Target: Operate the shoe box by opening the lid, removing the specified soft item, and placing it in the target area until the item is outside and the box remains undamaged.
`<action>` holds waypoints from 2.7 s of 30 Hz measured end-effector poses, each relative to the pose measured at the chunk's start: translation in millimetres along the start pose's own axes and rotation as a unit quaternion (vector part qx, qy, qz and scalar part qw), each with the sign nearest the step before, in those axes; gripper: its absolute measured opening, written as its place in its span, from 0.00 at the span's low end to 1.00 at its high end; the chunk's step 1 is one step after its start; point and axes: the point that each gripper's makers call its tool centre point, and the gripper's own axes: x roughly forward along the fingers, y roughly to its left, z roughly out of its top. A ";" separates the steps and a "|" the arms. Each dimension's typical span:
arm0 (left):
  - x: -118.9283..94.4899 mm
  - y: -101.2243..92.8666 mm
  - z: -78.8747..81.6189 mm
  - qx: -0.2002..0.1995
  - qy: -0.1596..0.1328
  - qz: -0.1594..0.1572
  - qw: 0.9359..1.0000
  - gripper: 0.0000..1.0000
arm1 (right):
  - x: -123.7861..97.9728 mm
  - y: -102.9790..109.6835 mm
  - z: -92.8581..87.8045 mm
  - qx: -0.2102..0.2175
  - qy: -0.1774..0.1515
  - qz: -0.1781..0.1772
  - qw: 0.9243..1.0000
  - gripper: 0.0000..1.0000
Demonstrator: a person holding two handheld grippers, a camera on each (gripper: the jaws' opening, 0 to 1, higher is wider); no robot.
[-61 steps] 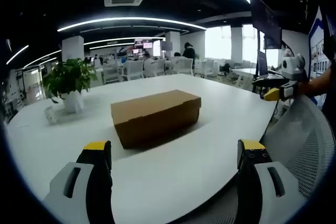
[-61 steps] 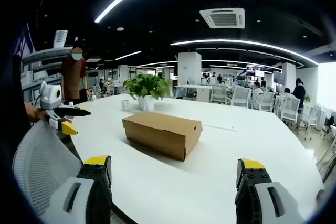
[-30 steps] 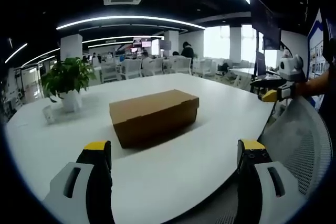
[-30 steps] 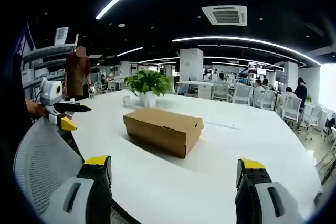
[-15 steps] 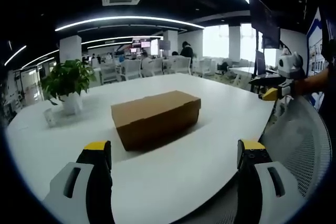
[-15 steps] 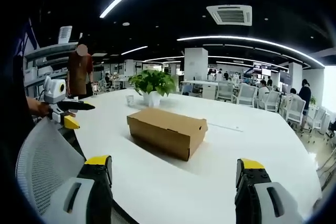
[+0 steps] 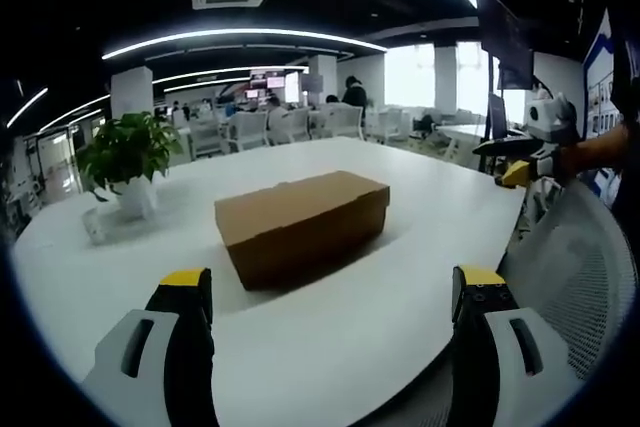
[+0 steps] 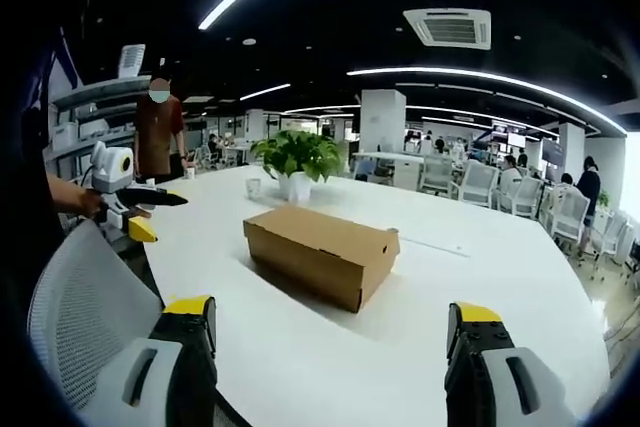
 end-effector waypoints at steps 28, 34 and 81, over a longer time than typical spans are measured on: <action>40.2 45.4 -6.5 -0.008 0.013 0.019 1.000 0.99 | 41.1 -16.8 -4.9 -0.013 0.016 0.016 1.000 0.92; 50.1 56.0 -7.1 -0.005 0.017 0.024 1.000 0.99 | 50.9 -22.7 -4.9 -0.016 0.017 0.017 1.000 0.91; 106.5 112.9 -8.6 0.005 0.040 0.033 0.999 0.94 | 128.8 -28.4 -10.8 -0.042 0.031 0.038 0.998 0.83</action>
